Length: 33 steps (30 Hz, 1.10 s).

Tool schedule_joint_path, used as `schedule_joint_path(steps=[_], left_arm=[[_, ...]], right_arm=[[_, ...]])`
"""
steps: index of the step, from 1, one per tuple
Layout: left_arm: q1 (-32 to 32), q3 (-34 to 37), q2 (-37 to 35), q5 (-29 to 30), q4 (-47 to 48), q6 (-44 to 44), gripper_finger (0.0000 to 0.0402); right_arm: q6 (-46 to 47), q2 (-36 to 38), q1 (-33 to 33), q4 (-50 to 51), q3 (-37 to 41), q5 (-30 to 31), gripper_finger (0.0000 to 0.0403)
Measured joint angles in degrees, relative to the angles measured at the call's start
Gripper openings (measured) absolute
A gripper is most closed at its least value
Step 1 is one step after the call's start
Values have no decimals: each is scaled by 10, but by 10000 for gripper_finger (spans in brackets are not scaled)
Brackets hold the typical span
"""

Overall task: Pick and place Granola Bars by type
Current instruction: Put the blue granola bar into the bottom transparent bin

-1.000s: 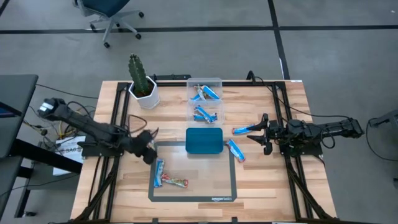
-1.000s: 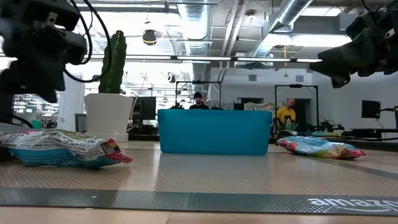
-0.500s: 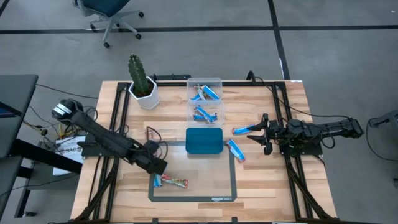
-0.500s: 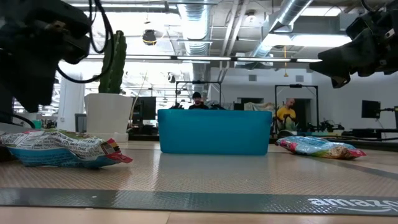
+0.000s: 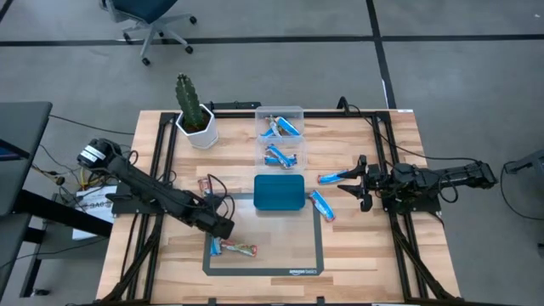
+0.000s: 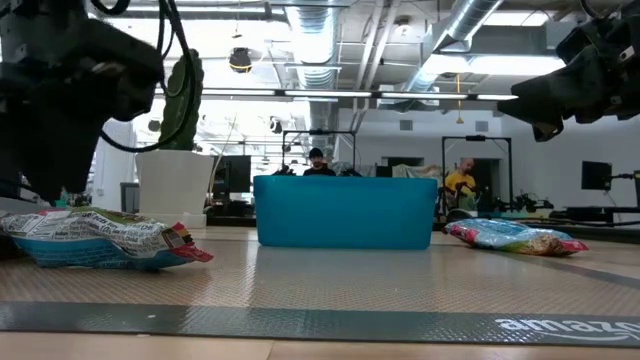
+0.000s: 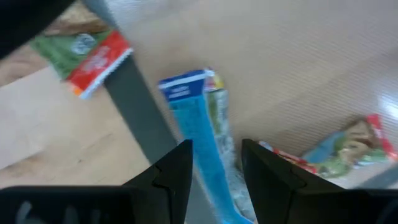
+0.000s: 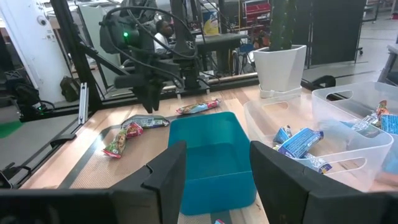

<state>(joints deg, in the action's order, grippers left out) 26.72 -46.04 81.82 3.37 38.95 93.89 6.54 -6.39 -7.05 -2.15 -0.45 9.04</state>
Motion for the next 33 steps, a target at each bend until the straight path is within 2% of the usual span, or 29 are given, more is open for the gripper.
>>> schedule_joint_path(steps=[5,9,15,20,26,33], left_arm=[[-1,0,6,-19,10,3,135],[-1,0,26,-46,-10,-10,162],[-4,0,57,-46,-45,-1,209],[-11,0,92,-55,-68,1,219],[-12,-1,97,-59,-69,1,194],[-12,0,96,-59,-71,2,114]], right_arm=[[0,0,0,0,0,0,171],[0,0,0,0,0,0,169],[0,0,0,0,0,0,171],[0,0,0,0,0,0,170],[0,0,0,0,0,0,170],[0,0,0,0,0,0,170]])
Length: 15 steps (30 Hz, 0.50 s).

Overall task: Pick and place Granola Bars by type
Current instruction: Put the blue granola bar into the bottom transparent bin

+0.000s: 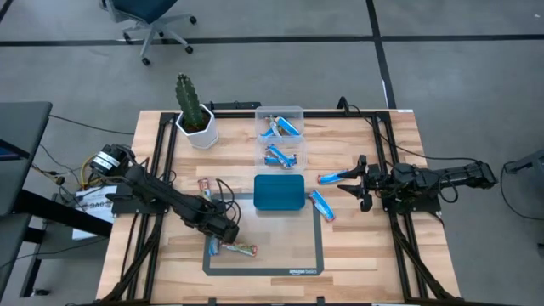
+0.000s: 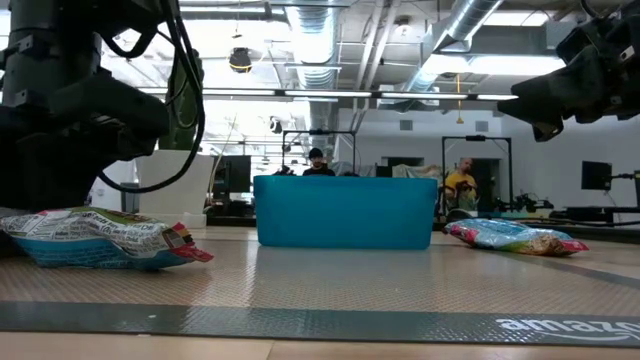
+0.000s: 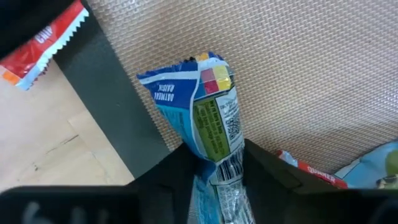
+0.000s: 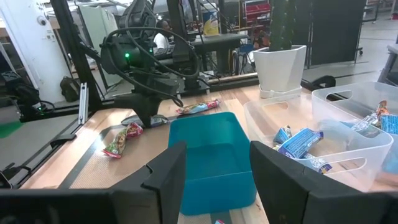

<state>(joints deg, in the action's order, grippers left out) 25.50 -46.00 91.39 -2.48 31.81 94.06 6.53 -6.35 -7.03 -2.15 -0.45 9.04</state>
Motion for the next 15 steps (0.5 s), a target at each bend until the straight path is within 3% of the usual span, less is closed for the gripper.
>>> schedule_joint_path(steps=[7,15], left_arm=[[-3,0,-24,5,-15,-10,65],[-30,0,-104,96,-19,-18,63]], right_arm=[[0,0,0,0,0,0,171],[0,0,0,0,0,0,169]])
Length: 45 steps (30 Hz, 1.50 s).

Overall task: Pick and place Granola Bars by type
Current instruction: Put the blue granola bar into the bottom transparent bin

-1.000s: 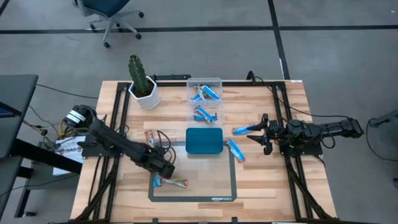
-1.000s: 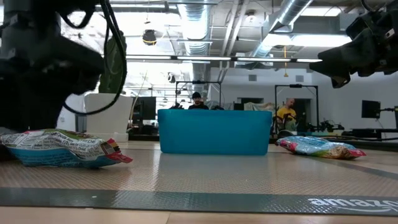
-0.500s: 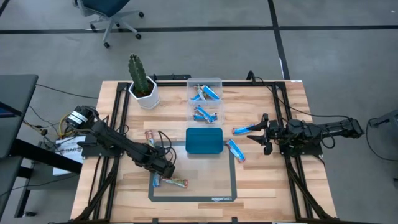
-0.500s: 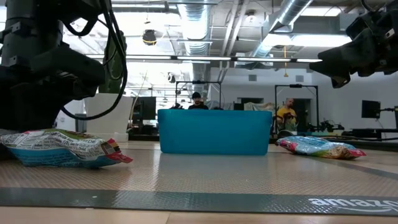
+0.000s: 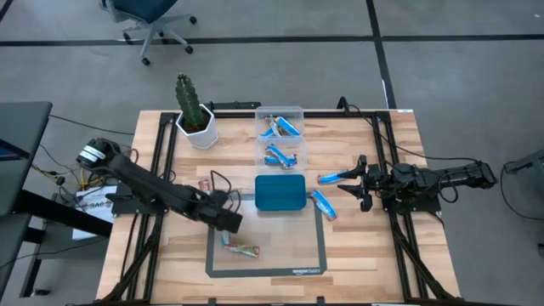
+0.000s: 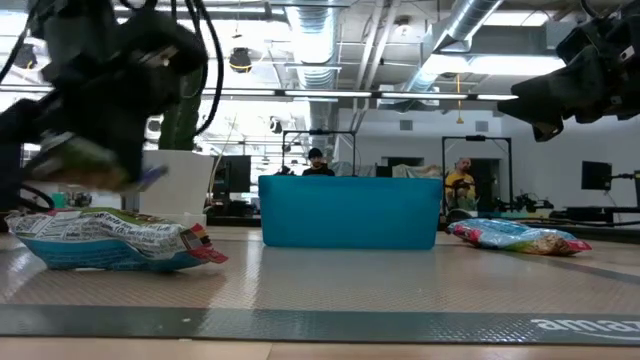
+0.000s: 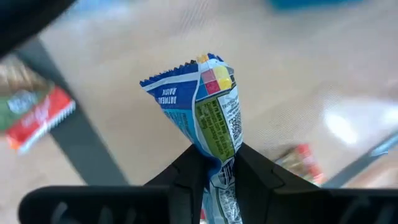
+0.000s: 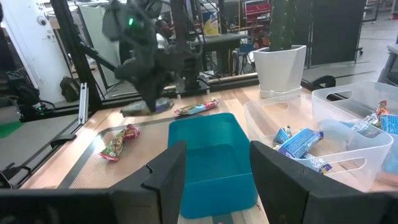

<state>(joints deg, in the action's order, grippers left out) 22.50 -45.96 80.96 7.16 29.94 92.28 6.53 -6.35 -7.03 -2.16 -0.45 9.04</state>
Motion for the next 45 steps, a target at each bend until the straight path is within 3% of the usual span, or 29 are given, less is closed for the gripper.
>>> schedule_joint_path(steps=[6,12,19,31,40,45], left_arm=[[-60,0,-73,111,-58,-73,62],[-163,0,-100,130,-205,-261,62],[-275,-1,-96,64,-363,-428,62],[-439,-1,-96,-77,-389,-570,62],[-470,-7,-64,-120,-405,-629,62],[-470,-81,18,-171,-382,-673,62]], right_arm=[[0,0,0,0,0,0,171],[0,0,0,0,0,0,169],[0,0,0,0,0,0,171],[0,0,0,0,0,0,171],[0,0,0,0,0,0,169],[0,0,0,0,0,0,171]])
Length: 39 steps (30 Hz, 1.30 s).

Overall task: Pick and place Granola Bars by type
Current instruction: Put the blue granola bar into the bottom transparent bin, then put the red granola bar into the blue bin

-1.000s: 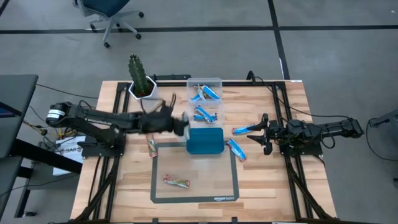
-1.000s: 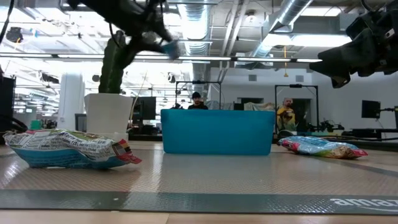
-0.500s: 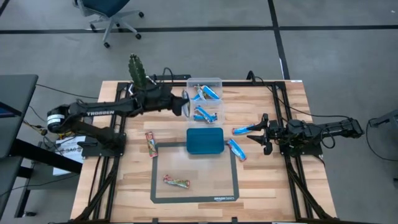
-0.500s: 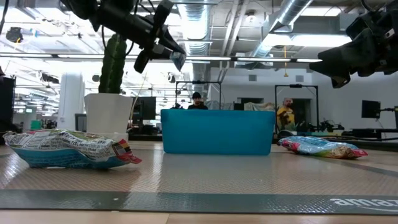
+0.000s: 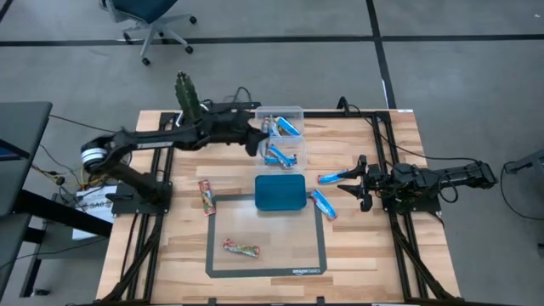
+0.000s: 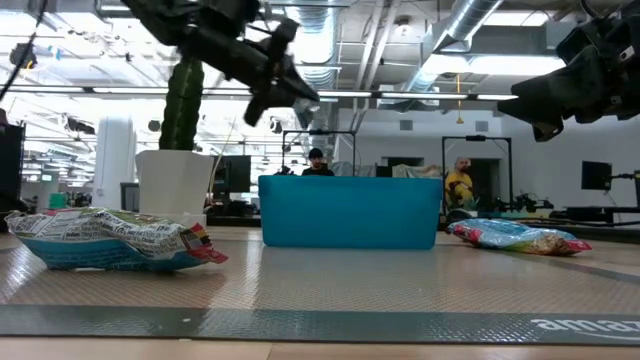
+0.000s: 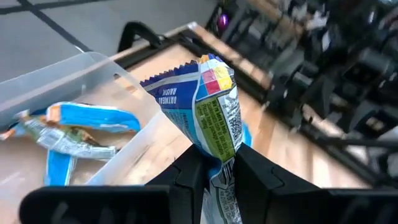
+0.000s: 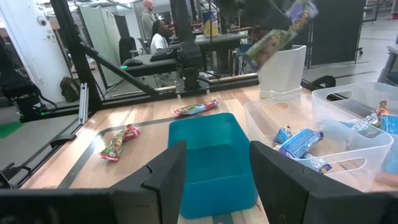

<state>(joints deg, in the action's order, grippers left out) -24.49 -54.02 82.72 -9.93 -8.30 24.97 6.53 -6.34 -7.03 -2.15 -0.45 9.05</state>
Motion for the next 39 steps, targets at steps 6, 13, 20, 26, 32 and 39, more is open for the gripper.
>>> schedule_joint_path(steps=[6,13,20,26,32,39], left_arm=[[0,-128,100,-1,124,-100,62],[2,-235,189,34,248,-180,62],[9,-246,206,43,261,-231,62],[12,-245,206,43,284,-249,74],[14,-245,206,43,291,-249,121],[21,-245,195,44,317,-208,152]], right_arm=[[0,0,0,0,0,0,169],[0,0,0,0,0,0,171],[0,0,0,0,0,0,169],[0,0,0,0,0,0,171],[0,0,0,0,0,0,169],[0,0,0,0,0,0,171]])
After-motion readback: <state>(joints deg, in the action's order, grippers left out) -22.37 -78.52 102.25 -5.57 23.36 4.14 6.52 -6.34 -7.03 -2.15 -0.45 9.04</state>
